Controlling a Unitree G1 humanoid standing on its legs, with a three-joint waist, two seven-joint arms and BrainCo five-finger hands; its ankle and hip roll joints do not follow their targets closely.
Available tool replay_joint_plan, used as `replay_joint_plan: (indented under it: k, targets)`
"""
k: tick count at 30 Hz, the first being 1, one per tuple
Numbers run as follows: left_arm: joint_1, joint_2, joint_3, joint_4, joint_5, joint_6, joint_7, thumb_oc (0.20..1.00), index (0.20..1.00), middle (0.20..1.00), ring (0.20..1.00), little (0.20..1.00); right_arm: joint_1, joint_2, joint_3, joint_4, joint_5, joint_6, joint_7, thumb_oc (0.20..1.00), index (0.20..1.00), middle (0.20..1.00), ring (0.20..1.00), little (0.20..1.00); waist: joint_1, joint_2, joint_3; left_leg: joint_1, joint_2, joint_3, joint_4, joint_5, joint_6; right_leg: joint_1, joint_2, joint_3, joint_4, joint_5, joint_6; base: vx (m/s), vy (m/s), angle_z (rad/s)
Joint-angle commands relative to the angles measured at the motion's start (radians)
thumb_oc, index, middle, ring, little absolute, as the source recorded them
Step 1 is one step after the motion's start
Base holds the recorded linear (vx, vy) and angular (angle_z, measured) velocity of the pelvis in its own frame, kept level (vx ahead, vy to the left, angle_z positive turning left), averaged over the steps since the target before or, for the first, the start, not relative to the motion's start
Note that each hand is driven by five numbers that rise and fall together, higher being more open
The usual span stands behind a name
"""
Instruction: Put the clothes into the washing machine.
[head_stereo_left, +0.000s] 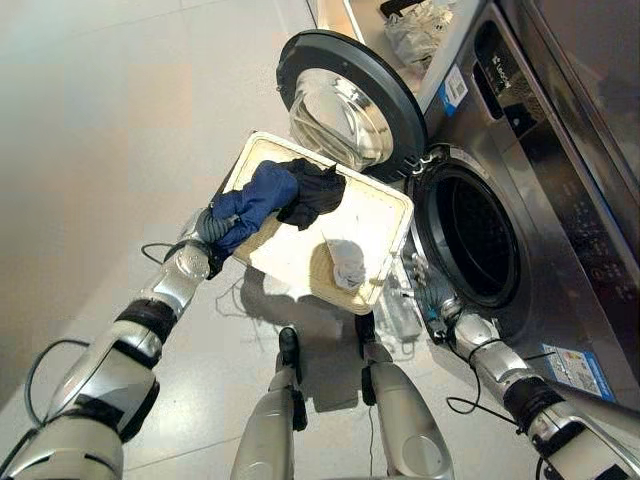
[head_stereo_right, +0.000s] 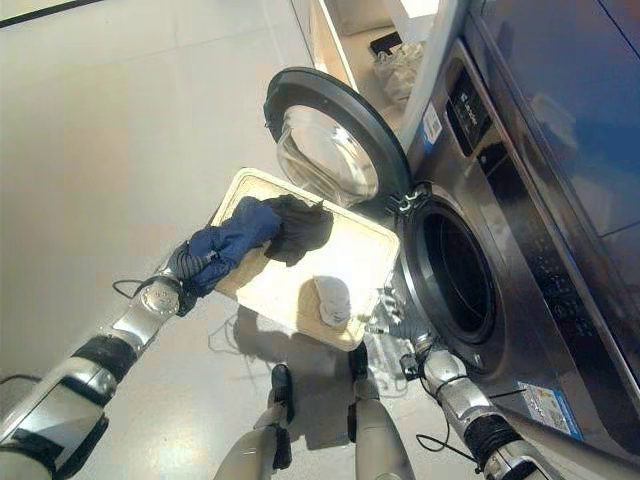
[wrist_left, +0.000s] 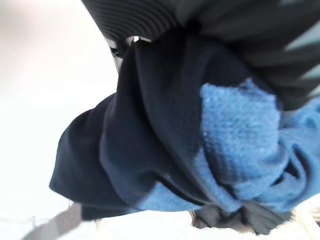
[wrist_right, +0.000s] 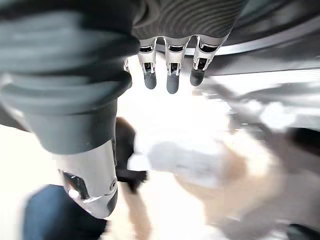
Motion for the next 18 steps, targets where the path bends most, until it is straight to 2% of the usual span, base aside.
replay_joint_plan:
  k: [1,3,6,10,14,18]
  targets:
    - [-0.002,-0.022,0.009,-0.024,-0.084,-0.096,-0.045,0.2,0.2,0.2,0.2,0.2,0.016,-0.004,-0.03,-0.043,0.036,-0.082,0.002,1.0,1.0,1.0,1.0,1.0,0.011,0.016,-0.062,-0.024,-0.053,0.033,0.067,-0.094,0.0,0.0,0.056,0.003,0.032,-0.103,0.041,0.01,-0.044,0.08]
    - [0.079,-0.042,0.009,-0.143,-0.134,-0.132,-0.13,0.2,0.2,0.2,0.2,0.2,0.015,0.026,-0.034,-0.137,0.069,-0.085,0.07,1.0,1.0,1.0,1.0,1.0,0.027,0.032,-0.083,0.003,-0.047,0.027,0.026,-0.078,-0.004,0.037,0.056,-0.012,0.009,-0.11,0.039,0.0,-0.05,0.1]
    - [0.099,-0.044,0.006,-0.188,-0.164,-0.15,-0.19,0.2,0.2,0.2,0.2,0.2,0.009,0.038,-0.02,-0.174,0.091,-0.073,0.108,1.0,1.0,1.0,1.0,1.0,0.031,0.038,-0.091,0.016,-0.047,0.026,0.011,-0.071,-0.006,0.053,0.056,-0.018,-0.002,-0.113,0.036,0.0,-0.013,0.08]
    - [0.113,-0.058,-0.009,-0.26,-0.244,-0.174,-0.335,0.2,0.2,0.2,0.2,0.2,-0.025,0.052,0.023,-0.221,0.127,-0.037,0.172,1.0,1.0,1.0,1.0,1.0,0.04,0.048,-0.097,0.028,-0.048,0.023,0.002,-0.064,-0.008,0.075,0.055,-0.029,-0.016,-0.115,0.03,-0.01,-0.004,0.13]
    - [0.103,-0.068,-0.064,-0.335,-0.246,-0.176,-0.433,0.2,0.2,0.2,0.2,0.2,-0.06,0.08,0.088,-0.257,0.223,0.04,0.208,1.0,1.0,1.0,1.0,1.0,0.047,0.049,-0.096,0.034,-0.045,0.024,0.0,-0.06,-0.01,0.093,0.054,-0.036,-0.026,-0.115,0.027,0.0,-0.005,0.03]
    - [0.093,-0.062,-0.09,-0.371,-0.288,-0.177,-0.505,0.2,0.2,0.2,0.2,0.2,-0.074,0.086,0.125,-0.269,0.245,0.092,0.227,1.0,1.0,1.0,1.0,1.0,0.05,0.047,-0.093,0.038,-0.043,0.025,-0.006,-0.056,-0.01,0.099,0.055,-0.039,-0.028,-0.114,0.026,0.0,0.0,0.0]
